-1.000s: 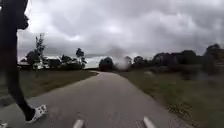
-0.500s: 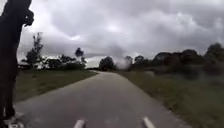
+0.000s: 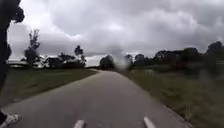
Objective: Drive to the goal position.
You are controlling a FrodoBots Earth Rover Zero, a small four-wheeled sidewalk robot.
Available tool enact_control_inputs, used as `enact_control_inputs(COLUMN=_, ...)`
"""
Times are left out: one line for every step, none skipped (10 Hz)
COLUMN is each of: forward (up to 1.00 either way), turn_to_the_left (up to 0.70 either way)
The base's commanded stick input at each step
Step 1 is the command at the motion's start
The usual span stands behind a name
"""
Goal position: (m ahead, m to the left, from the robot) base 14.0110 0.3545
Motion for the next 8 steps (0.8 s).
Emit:
enact_control_inputs(forward=0.70, turn_to_the_left=0.00)
enact_control_inputs(forward=0.70, turn_to_the_left=0.00)
enact_control_inputs(forward=0.70, turn_to_the_left=0.00)
enact_control_inputs(forward=0.70, turn_to_the_left=0.00)
enact_control_inputs(forward=0.70, turn_to_the_left=0.00)
enact_control_inputs(forward=0.70, turn_to_the_left=0.00)
enact_control_inputs(forward=0.70, turn_to_the_left=0.00)
enact_control_inputs(forward=0.70, turn_to_the_left=0.00)
